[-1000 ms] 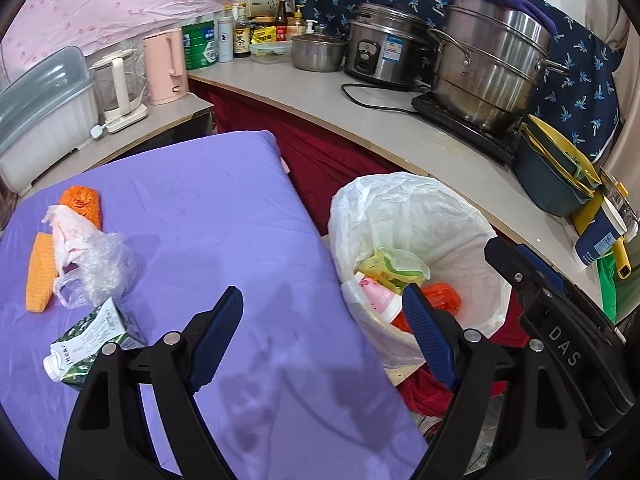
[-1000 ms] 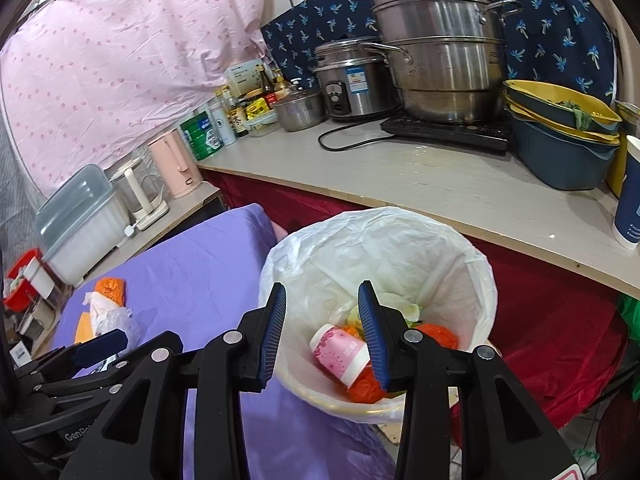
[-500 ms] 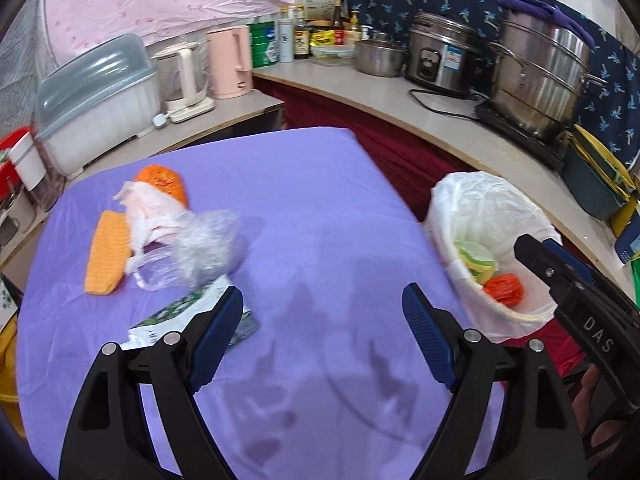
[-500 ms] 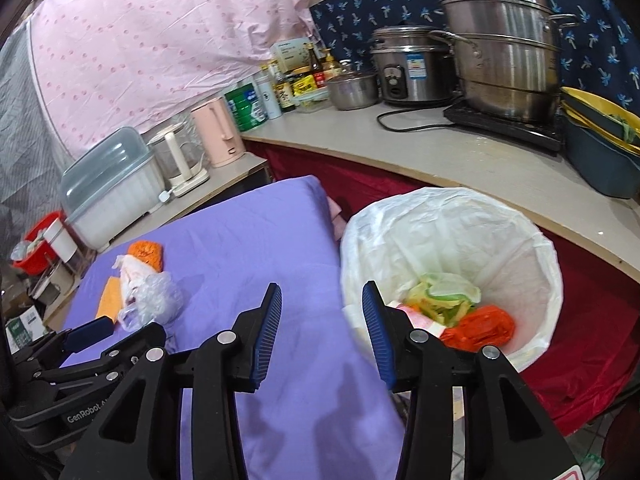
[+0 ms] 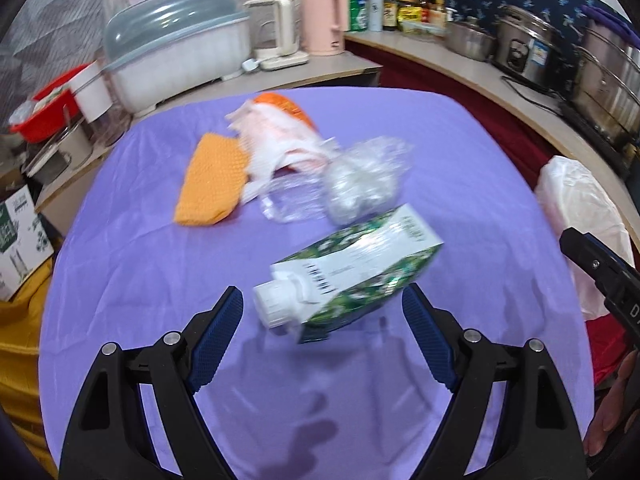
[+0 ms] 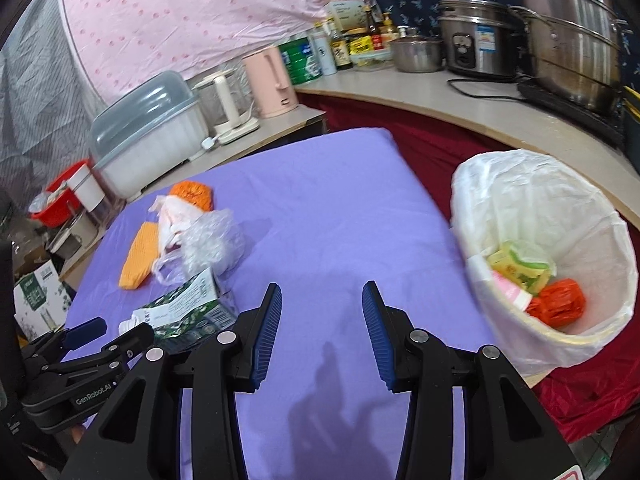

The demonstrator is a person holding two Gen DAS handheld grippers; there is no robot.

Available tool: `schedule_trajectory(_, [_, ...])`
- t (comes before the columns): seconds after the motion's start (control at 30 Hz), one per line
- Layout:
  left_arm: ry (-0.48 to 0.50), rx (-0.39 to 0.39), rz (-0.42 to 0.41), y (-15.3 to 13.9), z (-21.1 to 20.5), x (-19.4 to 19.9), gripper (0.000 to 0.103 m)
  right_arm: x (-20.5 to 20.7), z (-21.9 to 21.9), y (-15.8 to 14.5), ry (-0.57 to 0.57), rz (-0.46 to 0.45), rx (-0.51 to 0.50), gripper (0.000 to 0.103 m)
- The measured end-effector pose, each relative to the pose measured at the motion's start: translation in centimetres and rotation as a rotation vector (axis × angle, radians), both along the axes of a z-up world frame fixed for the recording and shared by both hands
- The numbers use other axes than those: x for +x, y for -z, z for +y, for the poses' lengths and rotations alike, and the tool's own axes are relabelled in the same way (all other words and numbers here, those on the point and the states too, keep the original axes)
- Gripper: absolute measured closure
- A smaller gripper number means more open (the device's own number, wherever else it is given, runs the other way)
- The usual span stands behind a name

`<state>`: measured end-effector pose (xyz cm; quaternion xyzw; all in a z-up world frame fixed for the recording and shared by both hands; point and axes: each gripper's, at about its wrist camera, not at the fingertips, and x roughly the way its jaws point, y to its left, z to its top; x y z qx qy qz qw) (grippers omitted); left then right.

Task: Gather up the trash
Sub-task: 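Move both open grippers back over the green-white milk carton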

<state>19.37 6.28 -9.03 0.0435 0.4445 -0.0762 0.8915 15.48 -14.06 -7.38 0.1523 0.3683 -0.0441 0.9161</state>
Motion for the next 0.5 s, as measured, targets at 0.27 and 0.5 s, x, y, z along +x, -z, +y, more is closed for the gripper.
schedule_trajectory(0.27, [-0.053,-0.029,0.042,1.9,3.0,0.7,0.025,1.5,3.6,1.7,-0.068,0.037,0.017,0.061])
schedule_trajectory(0.5, [-0.017,-0.068,0.063,2.8,2.6,0.6,0.025,2.5,6.0,3.3,-0.108,0.073,0.021,0.061])
